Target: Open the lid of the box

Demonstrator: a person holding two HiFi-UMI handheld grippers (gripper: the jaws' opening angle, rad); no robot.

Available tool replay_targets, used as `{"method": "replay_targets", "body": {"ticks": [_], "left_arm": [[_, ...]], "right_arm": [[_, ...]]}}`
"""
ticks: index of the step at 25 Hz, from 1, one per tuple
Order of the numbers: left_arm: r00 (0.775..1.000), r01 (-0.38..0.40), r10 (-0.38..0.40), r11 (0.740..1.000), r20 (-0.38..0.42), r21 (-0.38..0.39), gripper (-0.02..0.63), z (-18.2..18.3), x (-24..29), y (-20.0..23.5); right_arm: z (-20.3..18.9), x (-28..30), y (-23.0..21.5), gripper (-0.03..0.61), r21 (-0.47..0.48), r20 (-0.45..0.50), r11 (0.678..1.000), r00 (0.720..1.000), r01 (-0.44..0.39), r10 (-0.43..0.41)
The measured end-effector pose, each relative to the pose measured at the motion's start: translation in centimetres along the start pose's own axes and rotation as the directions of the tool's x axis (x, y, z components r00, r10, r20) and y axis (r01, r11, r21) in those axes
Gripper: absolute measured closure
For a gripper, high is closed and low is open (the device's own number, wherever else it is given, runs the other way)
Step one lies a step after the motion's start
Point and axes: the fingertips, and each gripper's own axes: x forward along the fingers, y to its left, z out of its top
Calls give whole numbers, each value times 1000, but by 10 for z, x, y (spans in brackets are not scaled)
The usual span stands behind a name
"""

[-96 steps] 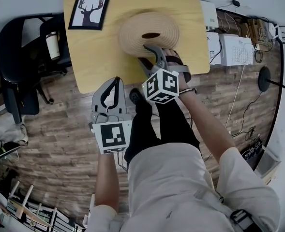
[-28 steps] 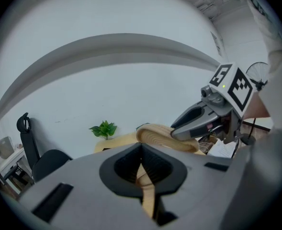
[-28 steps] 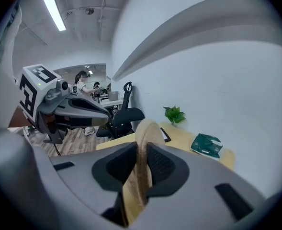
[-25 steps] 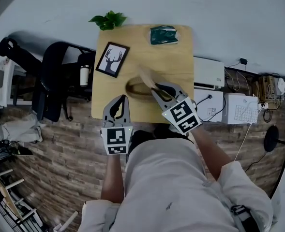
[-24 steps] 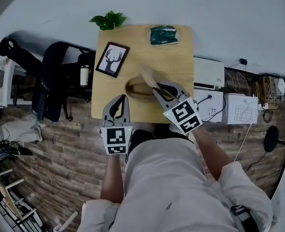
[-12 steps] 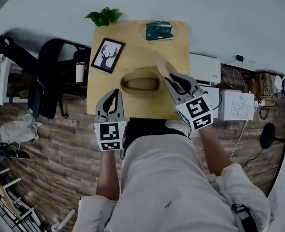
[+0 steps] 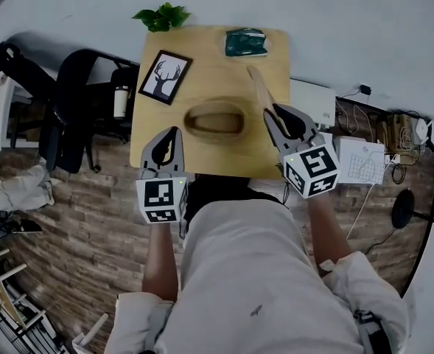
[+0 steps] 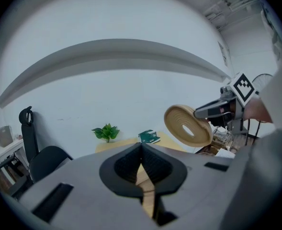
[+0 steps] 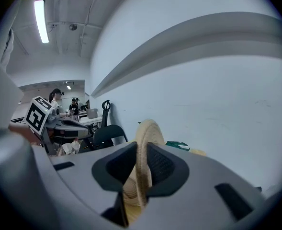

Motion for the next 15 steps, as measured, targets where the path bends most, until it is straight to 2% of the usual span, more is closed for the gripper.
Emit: {"method": "replay_targets", "body": {"ticks": [8,15], "left_arm": [[1000,9,-8,992,9,-122,607,-6,-3,12],[1000,-6,7,983,7,-181,607,-9,-3,20]], "right_arm": [[0,0,-7,511,61,24,998,1000,9,-10],[0,1,-11,511,83,36,996,999,14,-17]]}}
